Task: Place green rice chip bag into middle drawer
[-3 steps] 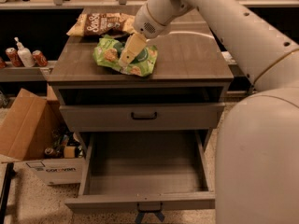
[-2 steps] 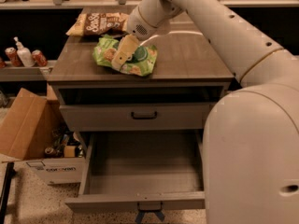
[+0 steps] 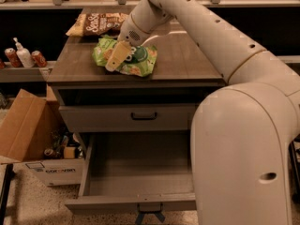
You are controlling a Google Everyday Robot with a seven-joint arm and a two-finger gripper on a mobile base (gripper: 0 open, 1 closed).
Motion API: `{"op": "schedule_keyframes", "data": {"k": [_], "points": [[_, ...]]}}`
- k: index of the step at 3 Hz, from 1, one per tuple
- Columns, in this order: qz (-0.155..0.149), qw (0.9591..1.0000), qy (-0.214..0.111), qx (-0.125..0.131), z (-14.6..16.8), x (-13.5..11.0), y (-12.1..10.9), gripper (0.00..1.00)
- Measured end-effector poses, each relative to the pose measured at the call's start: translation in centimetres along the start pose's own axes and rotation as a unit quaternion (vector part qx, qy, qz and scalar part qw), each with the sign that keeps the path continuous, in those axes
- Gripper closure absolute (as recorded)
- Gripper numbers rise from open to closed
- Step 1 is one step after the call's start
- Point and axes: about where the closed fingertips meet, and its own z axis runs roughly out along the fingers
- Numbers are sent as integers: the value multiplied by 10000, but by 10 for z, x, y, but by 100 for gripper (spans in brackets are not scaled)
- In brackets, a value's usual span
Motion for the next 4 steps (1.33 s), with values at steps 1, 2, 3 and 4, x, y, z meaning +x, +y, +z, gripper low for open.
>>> {"op": "schedule_keyframes", "data": {"k": [1,2,3,4], "points": [[3,10000,-9,-38,7,-2,3,44],[-163,9997,-159,54,-6,-13,12,68],[-397,9974,-517,299,-55,-30,51,98],[-405,9970,-618,246,-76,-29,92,100]]}}
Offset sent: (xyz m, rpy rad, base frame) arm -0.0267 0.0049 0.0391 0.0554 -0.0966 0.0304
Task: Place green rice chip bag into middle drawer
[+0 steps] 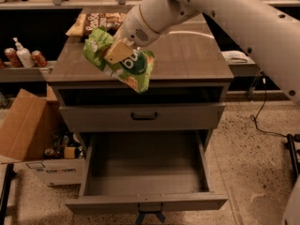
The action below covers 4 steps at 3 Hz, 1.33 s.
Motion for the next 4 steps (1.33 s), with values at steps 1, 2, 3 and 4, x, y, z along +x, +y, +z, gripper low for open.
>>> {"op": "schedule_keyframes", "data": {"k": [1,2,3,4], "points": [[-1,10000,0,-2,0,0,0,100],[-16,9999,86,-101,9,6,13,100],[51,9995,254,-193,12,21,50,100],[229,9972,529,-474,25,54,102,100]]}}
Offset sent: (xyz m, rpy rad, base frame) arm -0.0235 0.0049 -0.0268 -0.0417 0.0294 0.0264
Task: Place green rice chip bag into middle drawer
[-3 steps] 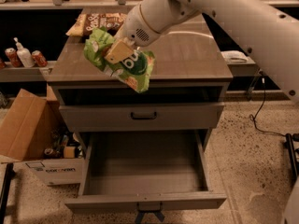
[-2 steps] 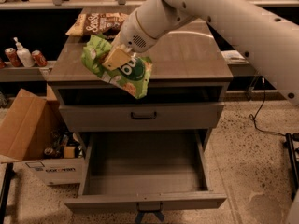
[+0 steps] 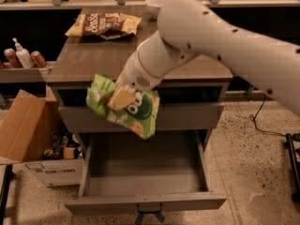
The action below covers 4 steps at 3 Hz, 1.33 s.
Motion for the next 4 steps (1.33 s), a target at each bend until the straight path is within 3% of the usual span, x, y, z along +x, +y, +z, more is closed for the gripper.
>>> {"op": "schedule_keyframes", "data": {"k": [1,2,3,4], "points": [[296,9985,318,-333,28,45,42,100],[582,9924,795,-738,62,92,69,100],[584,9924,796,-737,62,92,69,100],[1041,9875,987,-659,80,129,68,100]]}}
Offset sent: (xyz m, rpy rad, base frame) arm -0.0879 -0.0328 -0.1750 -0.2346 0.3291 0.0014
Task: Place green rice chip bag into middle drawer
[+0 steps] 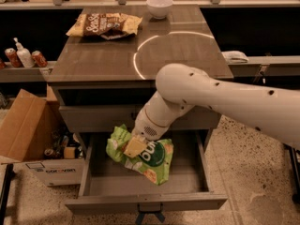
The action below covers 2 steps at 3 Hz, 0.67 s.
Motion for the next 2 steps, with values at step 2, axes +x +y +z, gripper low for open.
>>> {"op": "schedule_keyframes", "data": {"k": [2], "points": [[991,9945,239,261,58,87,-38,100]]}}
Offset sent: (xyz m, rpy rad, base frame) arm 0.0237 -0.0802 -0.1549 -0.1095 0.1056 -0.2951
